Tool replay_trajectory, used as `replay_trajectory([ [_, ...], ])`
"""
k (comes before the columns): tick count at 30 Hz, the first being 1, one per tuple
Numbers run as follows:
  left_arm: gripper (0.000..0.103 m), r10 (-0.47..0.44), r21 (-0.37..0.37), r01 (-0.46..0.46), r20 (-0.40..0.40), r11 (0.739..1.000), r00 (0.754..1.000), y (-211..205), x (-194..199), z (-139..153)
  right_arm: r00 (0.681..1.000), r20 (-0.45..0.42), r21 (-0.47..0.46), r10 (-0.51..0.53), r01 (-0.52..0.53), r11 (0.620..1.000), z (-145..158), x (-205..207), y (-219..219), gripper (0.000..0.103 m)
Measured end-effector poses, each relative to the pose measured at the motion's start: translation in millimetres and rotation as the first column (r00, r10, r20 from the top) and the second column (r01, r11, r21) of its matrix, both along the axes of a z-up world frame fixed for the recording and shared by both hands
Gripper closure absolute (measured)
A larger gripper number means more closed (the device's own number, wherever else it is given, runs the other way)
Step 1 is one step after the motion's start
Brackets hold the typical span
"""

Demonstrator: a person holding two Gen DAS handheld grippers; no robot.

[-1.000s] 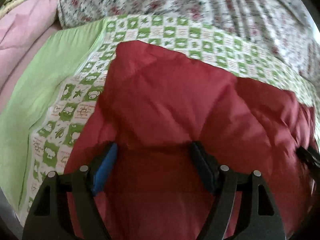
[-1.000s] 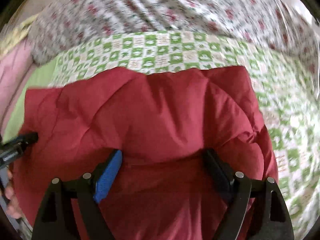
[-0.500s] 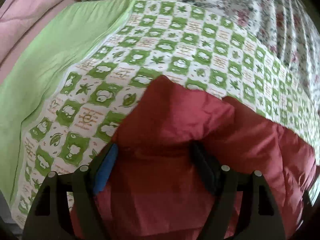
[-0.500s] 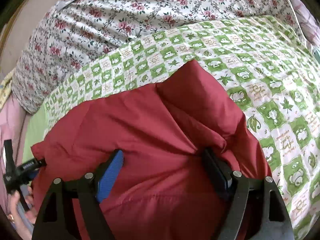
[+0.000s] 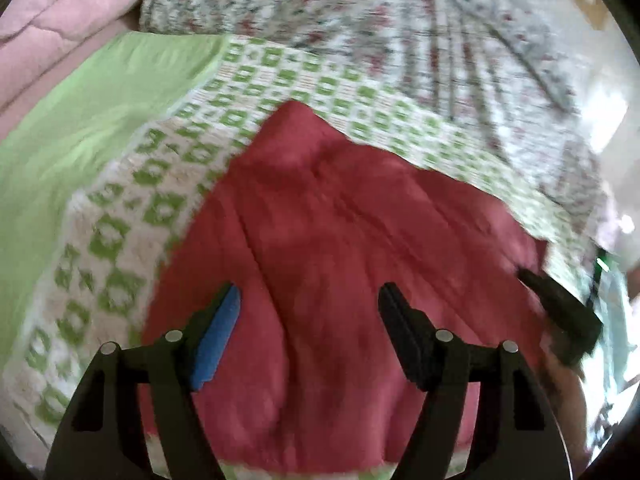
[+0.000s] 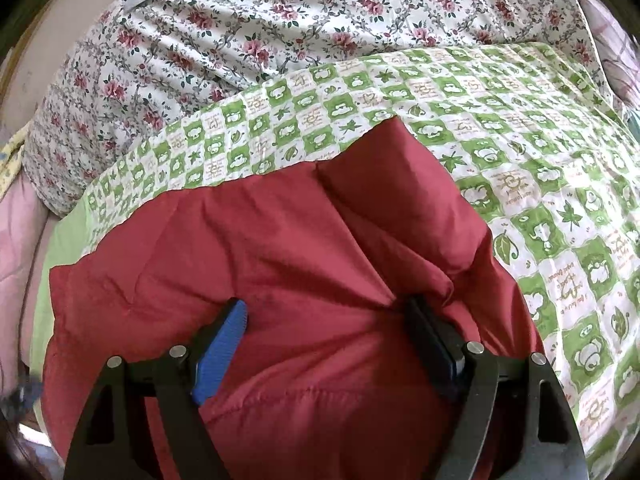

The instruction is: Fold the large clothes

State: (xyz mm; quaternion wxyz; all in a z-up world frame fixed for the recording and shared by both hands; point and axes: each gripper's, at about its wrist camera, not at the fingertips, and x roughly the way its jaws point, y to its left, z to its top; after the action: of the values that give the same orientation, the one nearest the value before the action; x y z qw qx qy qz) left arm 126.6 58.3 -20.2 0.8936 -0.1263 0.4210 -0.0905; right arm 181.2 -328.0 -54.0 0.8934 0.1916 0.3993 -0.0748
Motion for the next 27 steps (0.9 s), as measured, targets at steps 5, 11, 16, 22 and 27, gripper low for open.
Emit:
replay_trajectory([
  [5,0.031,-0.087,0.066,0.088,-0.026,0.994,0.996,-29,-14,-18,1.0,0.022,0.002,-0.007,0.007,1.0,8,-13,1,0.021],
  [11,0.03,-0.079,0.165,0.079,-0.012,0.983,0.997,-40,-12,-32,0.989,0.136,-0.055,0.048,-0.041,0.998,41,-78,30,0.019],
  [16,0.029,-0.072,0.177,0.071,0.0,0.982,0.997,-40,-13,-34,0.975,0.141,-0.102,0.174,-0.161,0.982,43,-123,65,0.019],
  [22,0.027,-0.078,0.191,0.074,0.01,0.979,0.997,-42,-17,-37,0.981,0.043,-0.226,0.189,-0.174,0.958,0,-139,78,0.019],
  [27,0.027,-0.075,0.225,0.067,0.03,0.972,0.997,-46,-20,-40,0.983,0.034,-0.245,0.181,-0.167,0.955,-5,-135,80,0.018],
])
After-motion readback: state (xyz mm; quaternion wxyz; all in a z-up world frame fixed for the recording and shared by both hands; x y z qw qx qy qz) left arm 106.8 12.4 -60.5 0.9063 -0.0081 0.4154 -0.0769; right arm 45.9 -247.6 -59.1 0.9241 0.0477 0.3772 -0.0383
